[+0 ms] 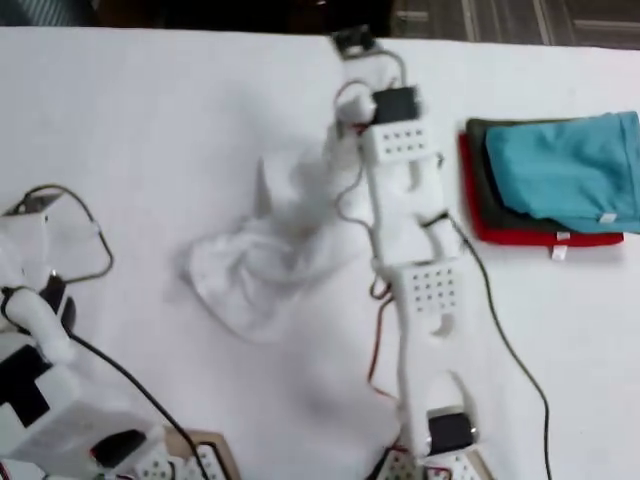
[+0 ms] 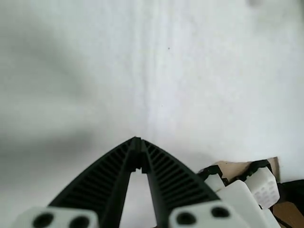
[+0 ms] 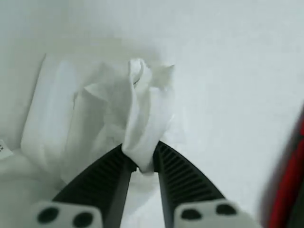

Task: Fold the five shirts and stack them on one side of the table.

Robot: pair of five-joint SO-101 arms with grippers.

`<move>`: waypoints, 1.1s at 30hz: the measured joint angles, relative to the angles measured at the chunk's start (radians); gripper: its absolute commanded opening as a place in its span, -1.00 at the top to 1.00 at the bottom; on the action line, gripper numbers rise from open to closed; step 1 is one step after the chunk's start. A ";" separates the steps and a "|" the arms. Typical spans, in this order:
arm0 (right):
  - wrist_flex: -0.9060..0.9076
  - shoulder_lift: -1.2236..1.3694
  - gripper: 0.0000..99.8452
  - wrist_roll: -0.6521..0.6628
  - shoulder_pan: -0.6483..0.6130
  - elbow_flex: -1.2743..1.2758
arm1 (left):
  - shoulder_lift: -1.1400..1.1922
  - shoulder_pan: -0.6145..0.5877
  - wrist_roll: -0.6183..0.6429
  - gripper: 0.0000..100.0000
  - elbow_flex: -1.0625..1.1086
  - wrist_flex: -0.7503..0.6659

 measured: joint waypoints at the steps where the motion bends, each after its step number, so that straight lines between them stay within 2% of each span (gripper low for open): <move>1: 0.000 -0.021 0.96 0.000 0.012 0.000 | 0.000 0.000 0.000 0.95 0.000 0.000; 5: 0.000 -0.155 0.96 0.000 0.064 0.100 | 0.000 0.011 0.000 0.95 0.000 -0.009; 9: 0.003 -0.381 0.96 0.000 0.106 0.374 | 0.000 0.048 0.052 0.95 0.000 -0.015; 16: -0.025 -0.934 0.96 0.051 0.121 1.108 | 0.000 0.149 0.140 0.95 -0.078 -0.002; 19: -0.144 -1.168 0.96 0.097 0.150 1.471 | 0.000 0.221 0.180 0.95 -0.137 0.040; 25: -0.399 -1.605 0.96 0.262 0.311 2.140 | 0.000 0.334 0.256 0.95 -0.304 0.117; 28: -0.454 -1.783 0.82 0.345 0.413 2.344 | 0.000 0.419 0.287 0.95 -0.333 0.118; 31: -0.463 -1.923 0.60 0.370 0.496 2.404 | 0.000 0.537 0.322 0.95 -0.333 0.107; 33: -0.466 -2.007 0.53 0.376 0.528 2.407 | 0.000 0.617 0.359 0.94 -0.333 0.086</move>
